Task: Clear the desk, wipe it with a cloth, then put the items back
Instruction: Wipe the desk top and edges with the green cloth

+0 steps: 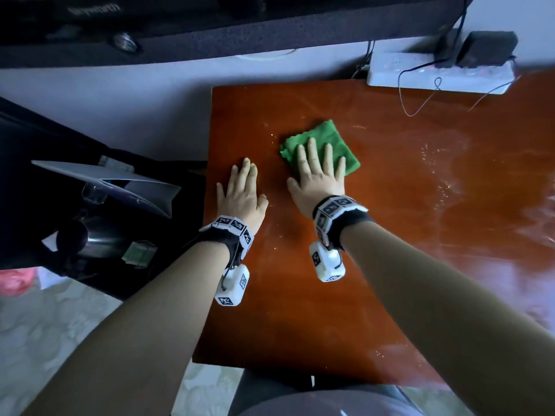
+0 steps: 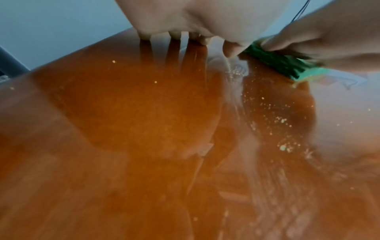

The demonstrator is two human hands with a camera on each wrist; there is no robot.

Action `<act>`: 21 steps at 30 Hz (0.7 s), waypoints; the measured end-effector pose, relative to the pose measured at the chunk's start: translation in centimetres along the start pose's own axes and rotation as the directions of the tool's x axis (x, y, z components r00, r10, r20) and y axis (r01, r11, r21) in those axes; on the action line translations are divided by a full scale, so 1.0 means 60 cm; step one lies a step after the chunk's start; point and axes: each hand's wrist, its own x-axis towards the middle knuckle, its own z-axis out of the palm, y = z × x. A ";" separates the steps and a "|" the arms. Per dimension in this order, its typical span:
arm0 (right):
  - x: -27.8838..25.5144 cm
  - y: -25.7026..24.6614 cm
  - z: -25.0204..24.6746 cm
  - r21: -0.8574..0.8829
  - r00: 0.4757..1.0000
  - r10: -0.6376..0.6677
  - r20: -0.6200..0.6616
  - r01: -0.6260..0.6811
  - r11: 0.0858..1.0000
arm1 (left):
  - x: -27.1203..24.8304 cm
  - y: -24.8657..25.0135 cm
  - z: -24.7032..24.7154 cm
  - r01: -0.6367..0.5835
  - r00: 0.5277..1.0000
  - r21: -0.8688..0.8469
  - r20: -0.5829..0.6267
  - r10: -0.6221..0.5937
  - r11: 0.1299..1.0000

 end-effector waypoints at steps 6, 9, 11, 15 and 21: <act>-0.002 0.022 -0.007 -0.013 0.988 -0.147 0.043 0.148 0.989 | 0.010 0.000 -0.016 -0.009 1.000 -0.059 0.009 0.010 0.998; -0.003 0.095 -0.027 0.108 1.000 -0.015 -0.007 0.016 0.994 | 0.010 0.005 -0.015 -0.006 1.000 -0.081 0.019 0.008 0.997; -0.016 0.156 -0.036 0.179 0.987 0.141 -0.071 -0.126 0.976 | 0.010 0.008 -0.010 -0.005 1.000 -0.080 0.011 0.006 0.997; -0.058 0.208 -0.034 0.199 0.945 0.320 -0.068 -0.302 0.933 | 0.007 0.009 -0.005 0.002 1.000 -0.065 -0.002 -0.002 0.998; -0.126 0.113 0.002 0.047 0.991 0.134 0.016 -0.135 0.990 | 0.008 0.027 -0.018 0.017 1.000 -0.127 -0.021 -0.020 0.992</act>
